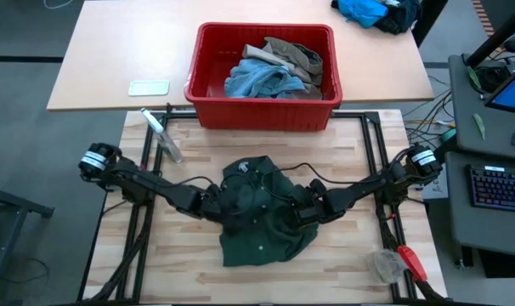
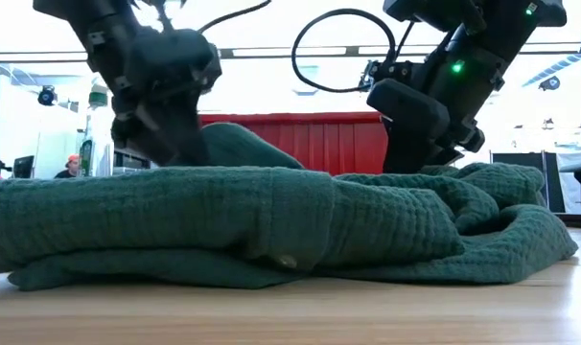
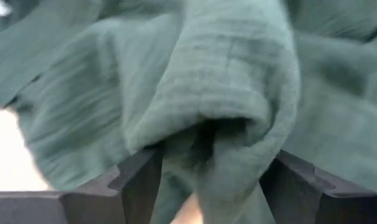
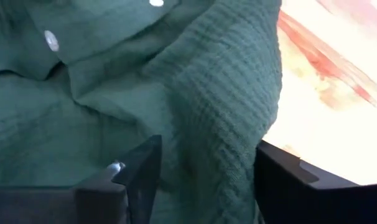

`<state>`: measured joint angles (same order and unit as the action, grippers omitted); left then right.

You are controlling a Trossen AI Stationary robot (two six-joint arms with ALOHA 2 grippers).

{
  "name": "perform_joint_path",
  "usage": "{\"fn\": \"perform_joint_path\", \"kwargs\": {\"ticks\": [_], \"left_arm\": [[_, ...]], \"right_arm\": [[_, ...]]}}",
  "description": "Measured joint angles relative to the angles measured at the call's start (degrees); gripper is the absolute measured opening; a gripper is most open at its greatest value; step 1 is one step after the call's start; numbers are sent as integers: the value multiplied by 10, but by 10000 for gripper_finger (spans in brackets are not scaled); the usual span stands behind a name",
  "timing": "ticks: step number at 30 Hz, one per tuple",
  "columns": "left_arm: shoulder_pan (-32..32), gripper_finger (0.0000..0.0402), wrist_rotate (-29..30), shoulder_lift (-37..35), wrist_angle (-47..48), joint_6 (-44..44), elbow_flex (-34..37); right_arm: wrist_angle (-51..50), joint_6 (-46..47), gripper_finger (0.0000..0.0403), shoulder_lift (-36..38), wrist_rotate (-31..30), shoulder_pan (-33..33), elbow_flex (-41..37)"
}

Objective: Fold Laundry from Bin
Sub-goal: Fold the green polo shirt

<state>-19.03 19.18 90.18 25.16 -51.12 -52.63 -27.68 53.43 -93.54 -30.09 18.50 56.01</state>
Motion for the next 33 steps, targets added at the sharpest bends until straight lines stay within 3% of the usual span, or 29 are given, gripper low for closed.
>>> {"fn": "perform_joint_path", "kwargs": {"ticks": [7,14,18,24,33], "left_arm": [[-1,235,-23,-13,119,-56,0],[-7,235,-37,-45,196,-53,0],[-6,235,-10,-73,238,-52,0],[32,224,29,-77,192,-43,3],[76,201,20,20,96,-44,40]], "right_arm": [[1,0,236,0,0,0,0],[2,1,253,-1,0,0,0],[8,1,258,-1,-1,0,0],[17,0,260,-1,-1,0,0],[21,0,262,-1,-1,0,0]]}}
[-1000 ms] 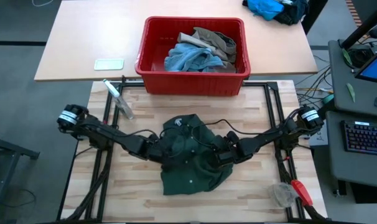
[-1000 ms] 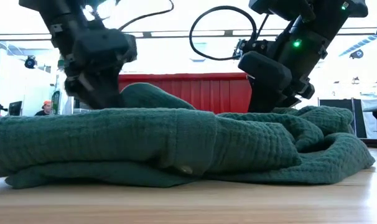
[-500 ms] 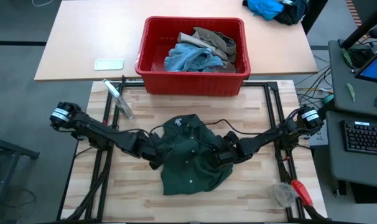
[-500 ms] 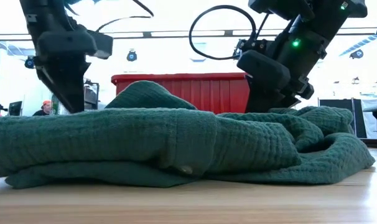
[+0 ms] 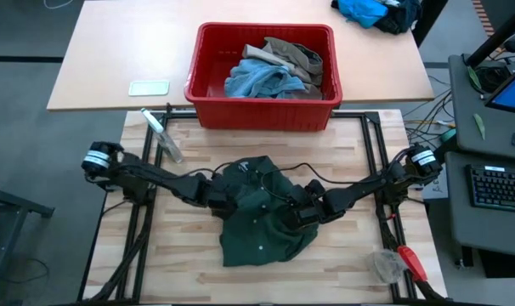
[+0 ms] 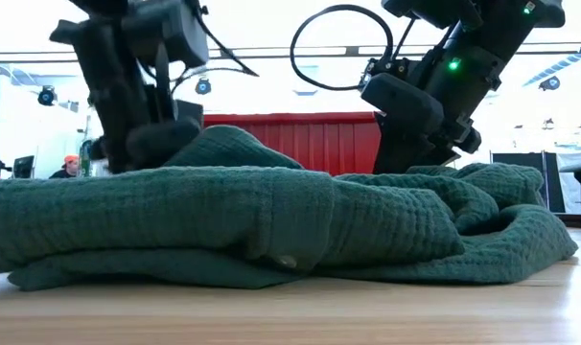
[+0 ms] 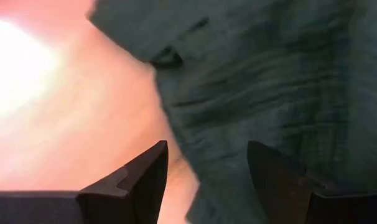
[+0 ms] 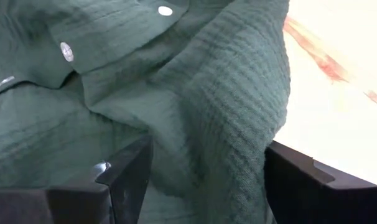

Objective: Fold Laundry from Bin
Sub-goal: Fold the green polo shirt

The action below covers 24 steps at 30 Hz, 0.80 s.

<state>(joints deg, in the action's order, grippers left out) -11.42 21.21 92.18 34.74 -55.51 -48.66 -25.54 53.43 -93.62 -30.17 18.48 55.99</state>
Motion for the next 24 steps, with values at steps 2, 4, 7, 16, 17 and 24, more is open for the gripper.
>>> {"fn": "perform_joint_path", "kwargs": {"ticks": [2,4,7,16,17,24], "left_arm": [[3,195,-14,24,-26,-4,6],[2,185,-14,45,-37,-6,3],[2,156,-15,67,-37,-9,0],[3,11,-21,46,58,11,-17],[3,11,-22,40,104,1,-21],[2,6,61,-1,396,-118,-76]], "right_arm": [[1,0,260,0,0,0,0],[1,-1,261,0,0,0,0],[2,-5,263,0,0,0,0],[4,-5,254,0,0,0,0],[4,-5,252,0,0,0,0],[5,-5,254,0,0,0,0]]}}
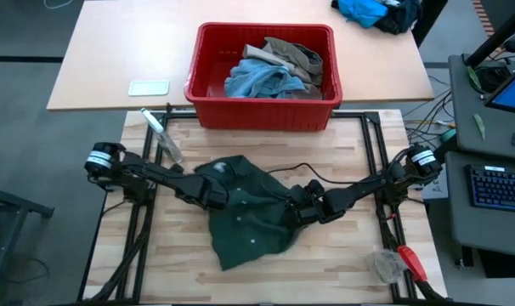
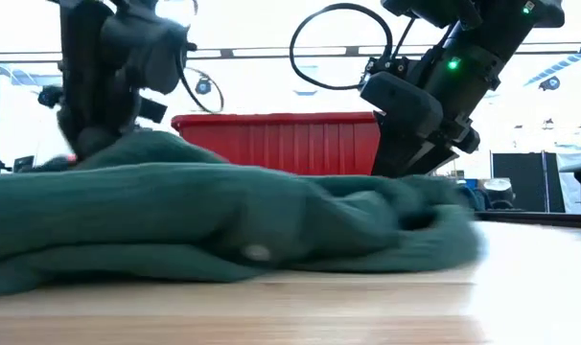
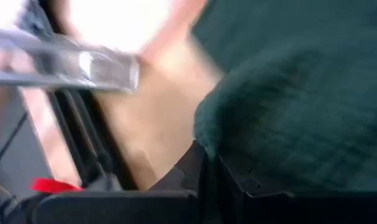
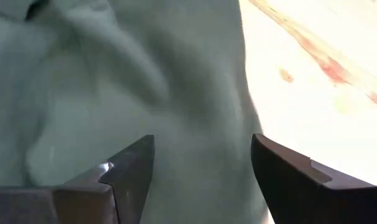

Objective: Fold Laundry from Bin
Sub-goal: Fold the green polo shirt

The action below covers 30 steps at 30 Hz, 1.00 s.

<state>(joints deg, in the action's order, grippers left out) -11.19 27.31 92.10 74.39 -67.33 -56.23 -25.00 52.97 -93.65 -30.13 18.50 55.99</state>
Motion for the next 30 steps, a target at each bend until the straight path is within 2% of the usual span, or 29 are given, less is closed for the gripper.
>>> {"fn": "perform_joint_path", "kwargs": {"ticks": [3,6,11,20,30], "left_arm": [[0,12,47,-23,21,9,-19],[0,16,61,-37,16,36,-36],[0,30,51,-48,27,63,-63],[-1,56,47,-48,156,73,-134],[-1,57,57,-49,152,147,-239]], "right_arm": [[0,0,253,0,0,0,0],[0,0,250,0,0,0,0],[0,0,249,0,0,0,0],[2,-7,246,0,0,0,0],[47,-62,232,0,0,0,2]]}}
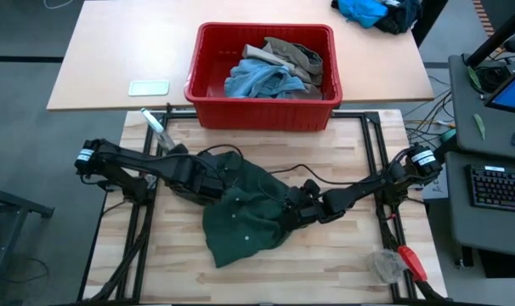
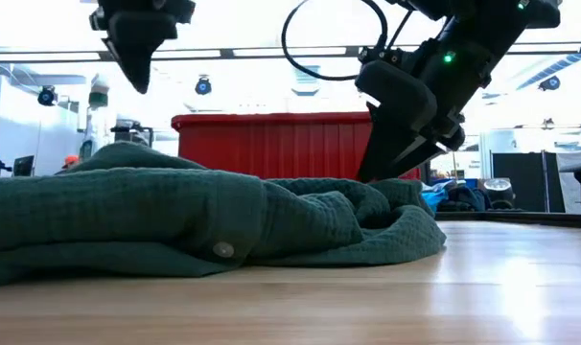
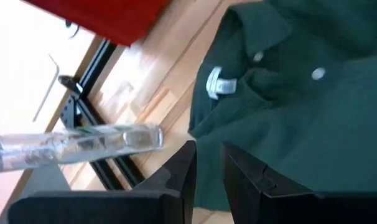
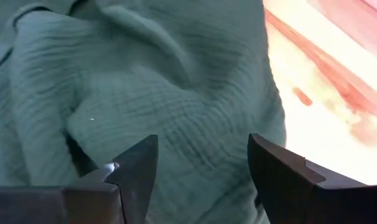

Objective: Fold Laundry from Bin
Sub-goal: Fold the green polo shirt

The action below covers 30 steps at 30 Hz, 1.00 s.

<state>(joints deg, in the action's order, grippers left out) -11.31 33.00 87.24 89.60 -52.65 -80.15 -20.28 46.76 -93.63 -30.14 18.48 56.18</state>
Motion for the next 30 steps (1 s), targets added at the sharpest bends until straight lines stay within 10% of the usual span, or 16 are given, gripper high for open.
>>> {"fn": "perform_joint_path", "kwargs": {"ticks": [6,16,24,30], "left_arm": [[-9,57,0,0,-48,34,-18],[-77,52,-116,0,-446,202,151],[-120,30,-142,2,-793,144,340],[-143,4,-142,27,-868,59,397]], "right_arm": [[0,-29,231,0,-14,0,5],[-3,-40,218,-1,-20,-4,4],[-3,-49,194,-1,-20,-8,3],[0,-42,178,-1,-20,-8,3]]}}
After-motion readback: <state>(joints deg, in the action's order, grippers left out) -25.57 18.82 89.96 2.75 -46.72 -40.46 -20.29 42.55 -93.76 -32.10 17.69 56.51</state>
